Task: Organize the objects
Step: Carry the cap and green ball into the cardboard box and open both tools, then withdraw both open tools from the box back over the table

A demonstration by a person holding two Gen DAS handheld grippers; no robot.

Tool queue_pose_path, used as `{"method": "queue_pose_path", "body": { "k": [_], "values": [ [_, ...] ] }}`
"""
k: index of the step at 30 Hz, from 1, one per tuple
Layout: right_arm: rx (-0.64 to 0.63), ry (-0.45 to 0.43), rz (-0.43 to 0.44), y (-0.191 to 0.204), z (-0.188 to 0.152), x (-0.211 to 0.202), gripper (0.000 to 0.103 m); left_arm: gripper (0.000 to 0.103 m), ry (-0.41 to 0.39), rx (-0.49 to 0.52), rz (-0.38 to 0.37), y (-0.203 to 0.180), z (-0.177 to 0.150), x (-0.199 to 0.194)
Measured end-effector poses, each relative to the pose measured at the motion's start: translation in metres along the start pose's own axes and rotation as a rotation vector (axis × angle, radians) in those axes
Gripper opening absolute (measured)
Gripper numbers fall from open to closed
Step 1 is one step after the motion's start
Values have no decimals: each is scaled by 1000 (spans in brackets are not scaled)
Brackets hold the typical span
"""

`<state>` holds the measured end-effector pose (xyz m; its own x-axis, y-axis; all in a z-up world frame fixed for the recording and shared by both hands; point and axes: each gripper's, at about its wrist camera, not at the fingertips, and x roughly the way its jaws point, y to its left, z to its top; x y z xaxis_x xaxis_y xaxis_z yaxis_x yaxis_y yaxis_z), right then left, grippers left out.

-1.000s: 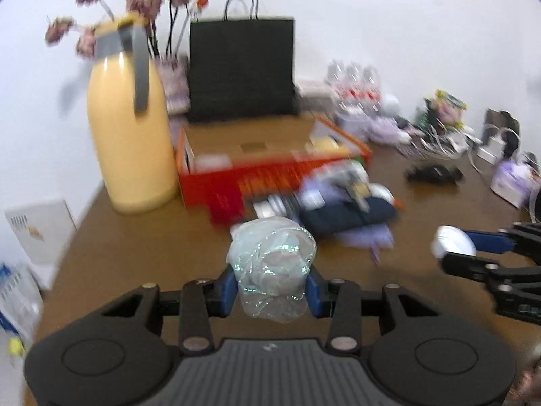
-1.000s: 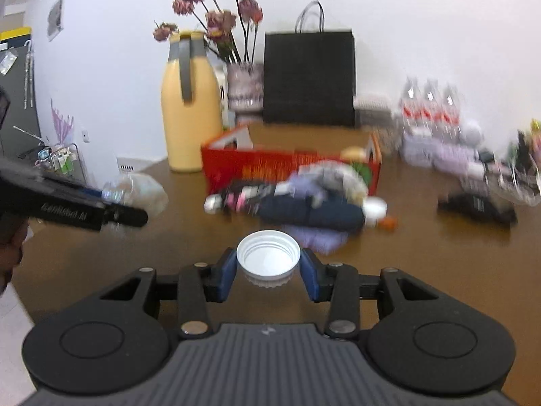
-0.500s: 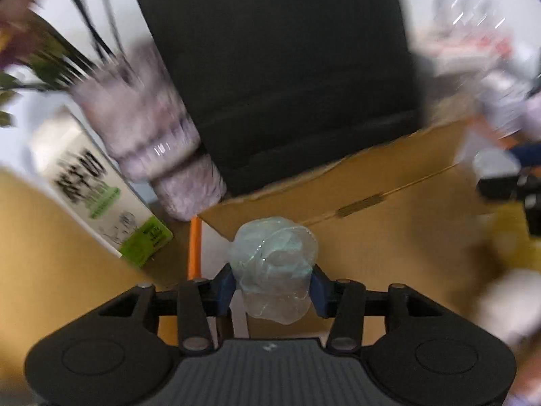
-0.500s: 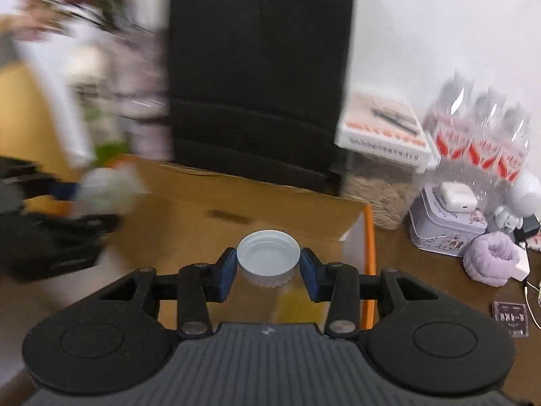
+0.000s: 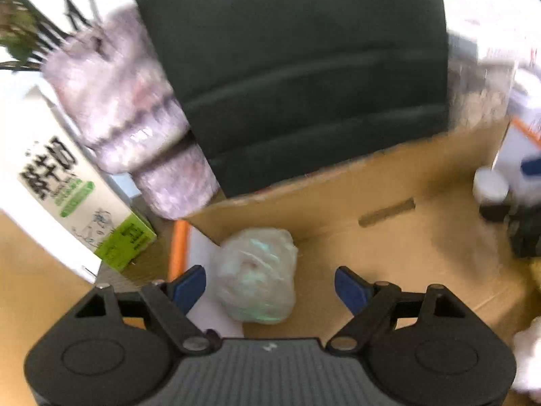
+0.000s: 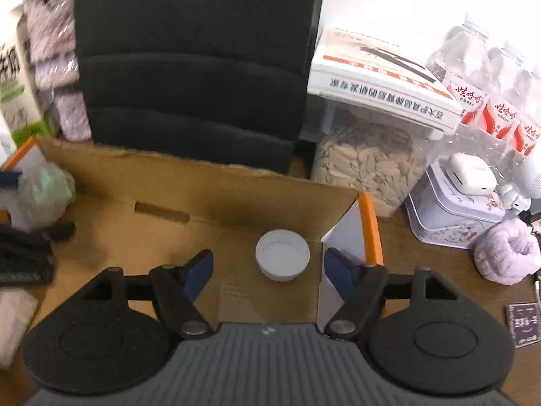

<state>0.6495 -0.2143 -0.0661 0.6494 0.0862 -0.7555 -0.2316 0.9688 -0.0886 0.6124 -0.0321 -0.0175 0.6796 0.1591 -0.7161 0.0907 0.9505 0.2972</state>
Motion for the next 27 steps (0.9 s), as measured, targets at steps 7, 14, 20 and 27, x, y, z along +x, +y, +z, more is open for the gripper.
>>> {"method": "queue_pose_path", "body": {
  "k": [7, 14, 20, 27],
  "values": [
    [9, -81, 32, -13, -8, -81, 90, 85, -108, -3, -8, 10, -5, -103],
    [-19, -215, 72, -13, -63, -211, 103, 92, -161, -100, -36, 30, -69, -229],
    [-16, -362, 140, 2, -197, -320, 103, 95, -165, -172, -305, 21, -201, -311],
    [28, -329, 272, 20, -362, -403, 103, 96, -169, -279, -489, 9, -344, -386]
  ]
}}
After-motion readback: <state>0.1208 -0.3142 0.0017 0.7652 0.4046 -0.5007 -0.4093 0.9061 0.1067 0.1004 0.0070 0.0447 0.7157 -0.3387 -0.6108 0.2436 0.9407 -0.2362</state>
